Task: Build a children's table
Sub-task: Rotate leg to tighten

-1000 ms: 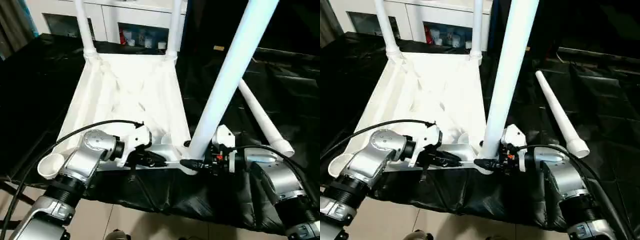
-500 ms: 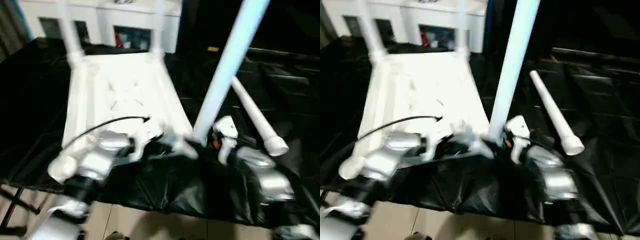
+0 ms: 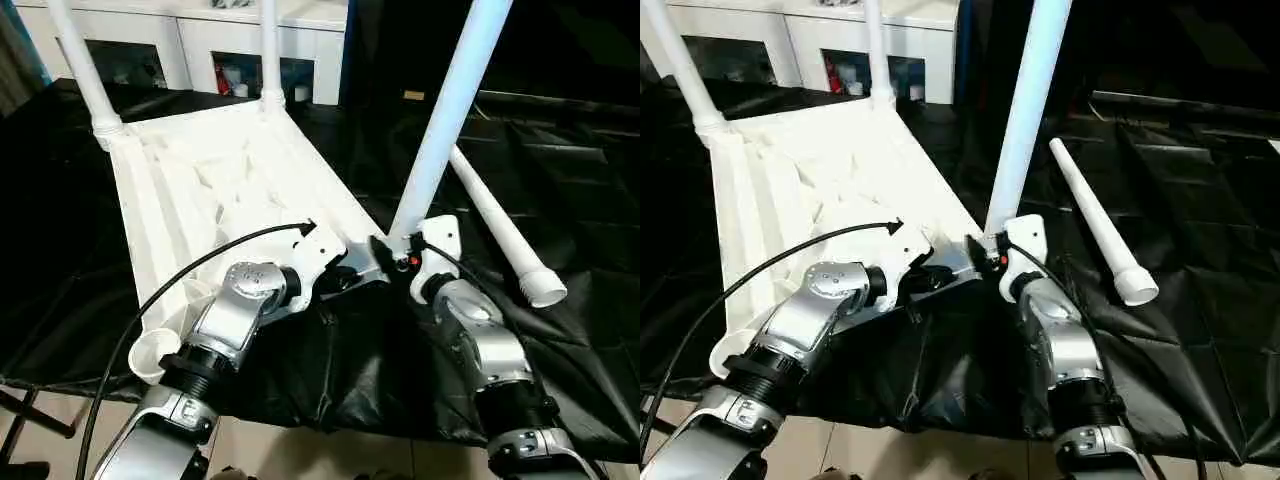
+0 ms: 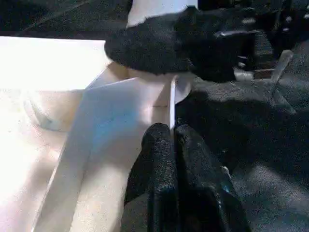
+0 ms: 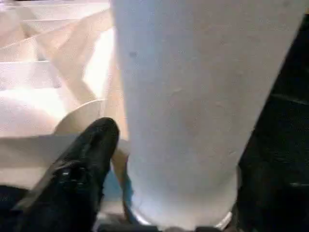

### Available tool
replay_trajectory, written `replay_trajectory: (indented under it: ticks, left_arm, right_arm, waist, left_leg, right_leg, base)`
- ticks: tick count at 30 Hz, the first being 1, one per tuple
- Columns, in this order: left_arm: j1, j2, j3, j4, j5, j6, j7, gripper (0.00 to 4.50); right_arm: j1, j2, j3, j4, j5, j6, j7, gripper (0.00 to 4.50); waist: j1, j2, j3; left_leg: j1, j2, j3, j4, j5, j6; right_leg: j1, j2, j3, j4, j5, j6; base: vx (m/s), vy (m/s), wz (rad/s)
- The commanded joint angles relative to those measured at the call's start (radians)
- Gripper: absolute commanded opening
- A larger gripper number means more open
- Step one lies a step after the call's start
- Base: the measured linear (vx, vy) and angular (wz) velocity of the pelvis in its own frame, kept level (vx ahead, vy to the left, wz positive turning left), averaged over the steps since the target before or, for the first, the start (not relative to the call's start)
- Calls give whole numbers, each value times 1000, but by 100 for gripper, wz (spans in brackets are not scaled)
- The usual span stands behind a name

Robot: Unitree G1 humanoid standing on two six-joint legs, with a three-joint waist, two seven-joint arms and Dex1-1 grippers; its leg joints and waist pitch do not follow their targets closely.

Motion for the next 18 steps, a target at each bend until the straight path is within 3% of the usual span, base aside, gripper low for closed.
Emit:
replay_trajectory:
  ticks: [1,9,13,18]
  left_arm:
    - [8,-10,-51,-36,-44,-47,-85,0]
    - [28,100,-65,-63,-61,-117,-245,0]
    - [32,168,-71,-68,-74,-157,-347,0]
    - [32,216,-78,-70,-84,-180,-431,0]
  right_arm:
    - [9,9,95,-16,24,-2,116,390]
    - [48,-132,135,-108,65,-3,373,390]
    - [80,-252,185,-166,85,2,603,390]
    - [78,-329,227,-172,81,-2,733,374]
  waist:
    - [7,-9,-61]
    - [19,-8,-64]
    - [24,-8,-60]
    - [37,-9,-59]
  left_leg:
    - [0,18,-11,-63,-179,37]
    - [1,21,-6,-56,-126,75]
    - [6,24,-6,-57,-160,73]
    - [8,26,-5,-57,-162,72]
  right_leg:
    - [46,-64,31,-74,-158,-194]
    - [49,-61,31,-60,-37,-230]
    - [46,-62,30,-65,-86,-235]
    - [42,-63,31,-63,-96,-238]
  base:
    - [0,0,0]
    - [0,0,0]
    - [0,0,0]
    - [0,0,0]
